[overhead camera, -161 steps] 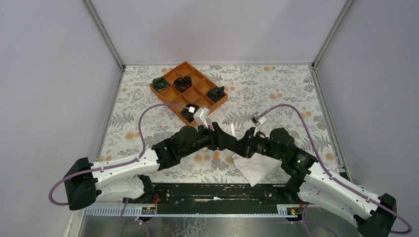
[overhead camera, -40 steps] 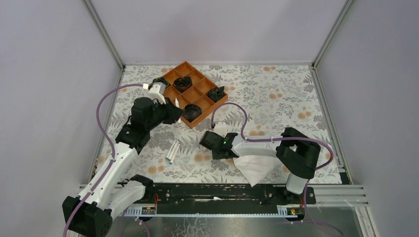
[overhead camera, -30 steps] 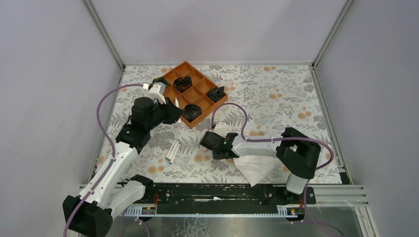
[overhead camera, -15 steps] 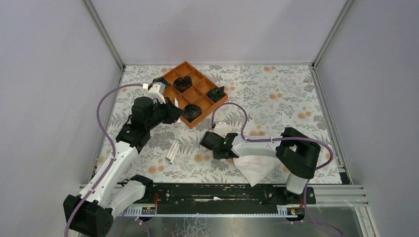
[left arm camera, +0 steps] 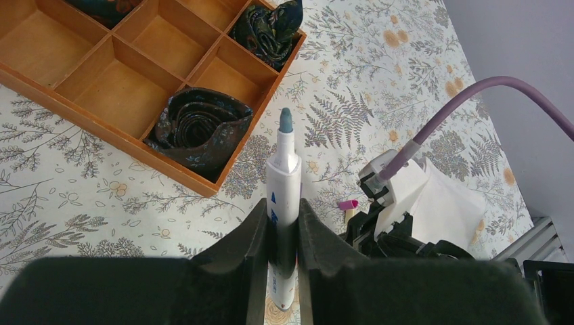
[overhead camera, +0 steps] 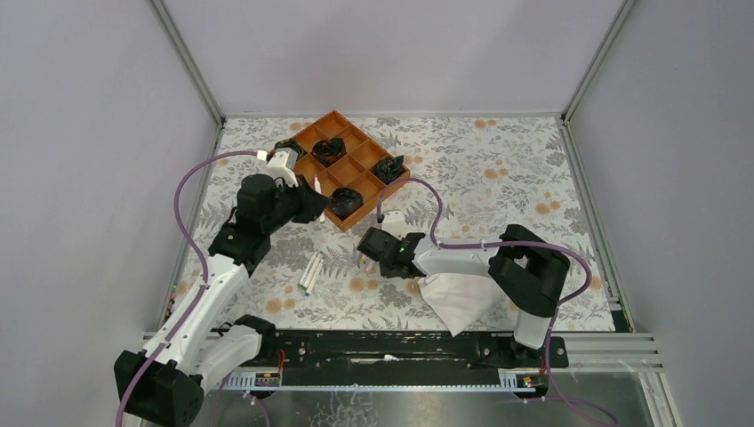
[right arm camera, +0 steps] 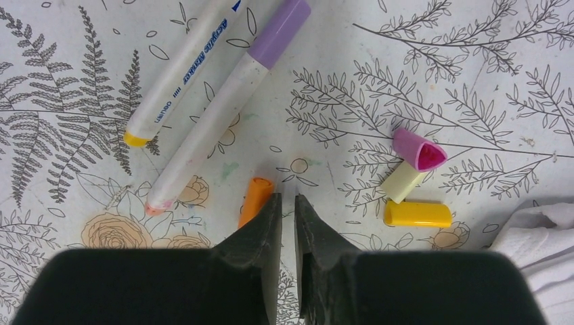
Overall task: Insert the pens into the pen caps
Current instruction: Insert the pen cap onto the pen.
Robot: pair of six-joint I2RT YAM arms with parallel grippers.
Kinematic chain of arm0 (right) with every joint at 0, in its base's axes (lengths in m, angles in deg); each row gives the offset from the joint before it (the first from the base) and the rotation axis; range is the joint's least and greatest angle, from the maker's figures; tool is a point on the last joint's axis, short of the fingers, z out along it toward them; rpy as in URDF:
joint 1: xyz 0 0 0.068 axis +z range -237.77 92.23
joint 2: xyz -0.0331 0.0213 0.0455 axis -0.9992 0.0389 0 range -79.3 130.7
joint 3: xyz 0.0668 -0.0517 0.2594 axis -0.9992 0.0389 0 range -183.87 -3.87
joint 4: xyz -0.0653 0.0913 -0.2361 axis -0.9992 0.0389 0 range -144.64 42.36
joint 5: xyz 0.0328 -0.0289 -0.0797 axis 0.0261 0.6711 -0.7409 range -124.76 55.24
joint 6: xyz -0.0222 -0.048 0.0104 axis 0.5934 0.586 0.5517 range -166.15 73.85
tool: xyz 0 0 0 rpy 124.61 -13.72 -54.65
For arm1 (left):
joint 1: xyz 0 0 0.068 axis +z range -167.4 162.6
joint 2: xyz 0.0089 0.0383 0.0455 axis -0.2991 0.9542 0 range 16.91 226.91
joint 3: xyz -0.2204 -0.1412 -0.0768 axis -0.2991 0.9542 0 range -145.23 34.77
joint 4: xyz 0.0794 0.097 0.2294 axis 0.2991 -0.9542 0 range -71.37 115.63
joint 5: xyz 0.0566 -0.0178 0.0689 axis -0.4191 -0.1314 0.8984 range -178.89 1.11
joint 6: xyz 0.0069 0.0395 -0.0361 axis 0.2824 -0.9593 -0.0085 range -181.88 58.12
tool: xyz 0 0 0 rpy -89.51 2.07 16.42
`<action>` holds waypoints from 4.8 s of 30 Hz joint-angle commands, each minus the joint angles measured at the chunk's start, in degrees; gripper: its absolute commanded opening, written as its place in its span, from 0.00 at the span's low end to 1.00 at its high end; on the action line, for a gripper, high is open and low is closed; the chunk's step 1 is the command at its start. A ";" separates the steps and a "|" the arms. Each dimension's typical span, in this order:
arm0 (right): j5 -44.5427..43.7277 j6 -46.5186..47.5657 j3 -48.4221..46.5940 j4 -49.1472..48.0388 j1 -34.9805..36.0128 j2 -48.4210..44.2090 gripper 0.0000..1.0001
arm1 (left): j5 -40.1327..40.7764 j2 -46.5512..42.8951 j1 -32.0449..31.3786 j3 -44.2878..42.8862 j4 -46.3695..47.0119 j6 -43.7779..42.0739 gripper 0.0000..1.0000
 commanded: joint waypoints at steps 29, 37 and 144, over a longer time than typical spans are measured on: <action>1.60 0.14 -6.97 3.41 -0.30 1.86 0.30 | 0.24 -1.33 0.56 0.90 0.76 -0.64 0.00; 2.34 -0.59 -6.76 3.66 0.04 2.80 0.29 | 0.18 -1.46 0.65 0.88 0.79 -0.53 0.00; 19.43 14.84 25.55 -37.31 -2.96 -42.73 0.00 | -4.02 11.64 -31.87 32.95 66.57 7.47 0.00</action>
